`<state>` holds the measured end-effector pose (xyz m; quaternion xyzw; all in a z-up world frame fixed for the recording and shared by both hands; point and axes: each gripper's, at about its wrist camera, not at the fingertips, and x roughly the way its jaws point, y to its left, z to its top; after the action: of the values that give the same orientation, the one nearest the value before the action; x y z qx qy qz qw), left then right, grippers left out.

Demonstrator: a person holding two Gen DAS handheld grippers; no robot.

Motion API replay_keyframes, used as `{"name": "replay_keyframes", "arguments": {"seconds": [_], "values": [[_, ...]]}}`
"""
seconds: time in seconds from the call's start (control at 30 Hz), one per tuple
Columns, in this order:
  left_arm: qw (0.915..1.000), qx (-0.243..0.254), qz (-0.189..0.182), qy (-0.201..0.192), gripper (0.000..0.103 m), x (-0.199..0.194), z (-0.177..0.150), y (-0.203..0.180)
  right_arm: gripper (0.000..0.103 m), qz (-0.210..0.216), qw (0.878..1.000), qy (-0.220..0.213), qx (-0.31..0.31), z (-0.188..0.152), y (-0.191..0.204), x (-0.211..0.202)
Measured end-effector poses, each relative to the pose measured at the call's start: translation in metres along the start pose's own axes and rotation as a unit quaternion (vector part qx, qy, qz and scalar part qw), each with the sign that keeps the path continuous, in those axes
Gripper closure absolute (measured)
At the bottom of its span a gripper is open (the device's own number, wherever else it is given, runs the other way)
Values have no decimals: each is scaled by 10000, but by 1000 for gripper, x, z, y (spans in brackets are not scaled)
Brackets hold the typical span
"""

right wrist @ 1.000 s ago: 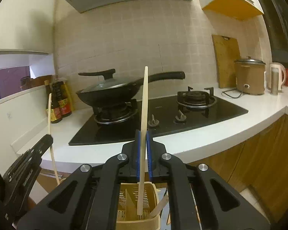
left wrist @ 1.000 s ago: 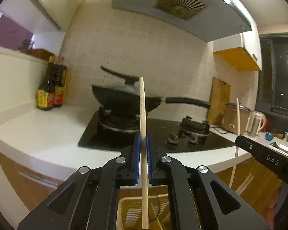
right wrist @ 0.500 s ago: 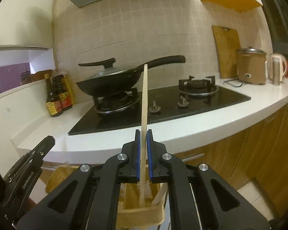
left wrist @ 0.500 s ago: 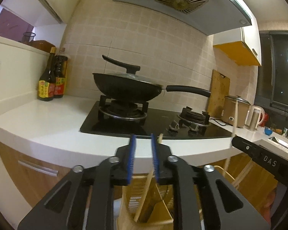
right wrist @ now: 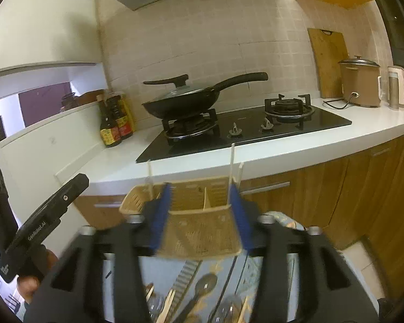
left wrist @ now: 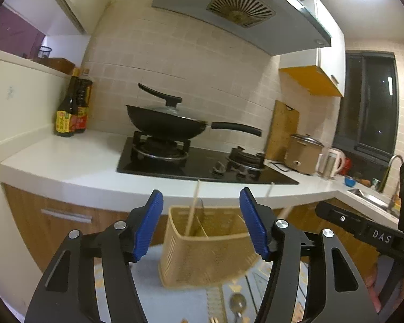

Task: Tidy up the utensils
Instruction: 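Open both tools to drop the chopsticks into the basket, then move both tools back down to the remaining utensils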

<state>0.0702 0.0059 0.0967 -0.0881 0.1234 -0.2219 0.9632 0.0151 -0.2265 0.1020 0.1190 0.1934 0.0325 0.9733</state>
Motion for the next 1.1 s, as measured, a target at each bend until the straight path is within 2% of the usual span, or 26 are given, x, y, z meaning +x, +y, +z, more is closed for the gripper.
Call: {"name": "replay_keyframes", "arguments": {"seconds": [0.23,0.4,0.43,0.5,0.57,0.63,0.7,0.77,0.83,0.9,1.0,1.1], "values": [[9992,-61,8,407,43,-39,-14,-2,57,-192,9992,334,-134,-25,11,-37],[9948,-281,136,971,43,-52,-36,11,57,-411,9942,995,-75,-50,2,-38],[9936,-383,228,1035,39,-53,-40,15,57,-455,9926,1130,-25,-55,-1,-37],[9886,-724,395,1256,36,-54,-57,29,57,-493,9871,1515,132,-69,-11,-31],[9832,-925,323,1541,36,-50,-72,38,57,-430,9815,1842,299,-82,-20,-25],[9746,-959,333,1995,40,-41,-91,42,57,-175,9714,2246,746,-100,-36,-16],[9646,-812,435,2473,46,-29,-109,41,57,-70,9592,2584,1143,-116,-51,-6],[9534,-707,408,2906,48,-16,-125,37,59,-163,9516,2823,1204,-128,-58,-1],[9476,-555,331,3127,50,-9,-136,31,63,-261,9440,3062,1199,-138,-61,5],[9433,-239,420,3284,52,-4,-144,21,68,-307,9384,3216,1223,-147,-62,11],[9350,225,532,3500,68,5,-153,9,78,-345,9328,3302,1403,-154,-69,19],[9307,333,522,3606,74,9,-158,4,82,-374,9327,3295,1416,-155,-72,25]]}}
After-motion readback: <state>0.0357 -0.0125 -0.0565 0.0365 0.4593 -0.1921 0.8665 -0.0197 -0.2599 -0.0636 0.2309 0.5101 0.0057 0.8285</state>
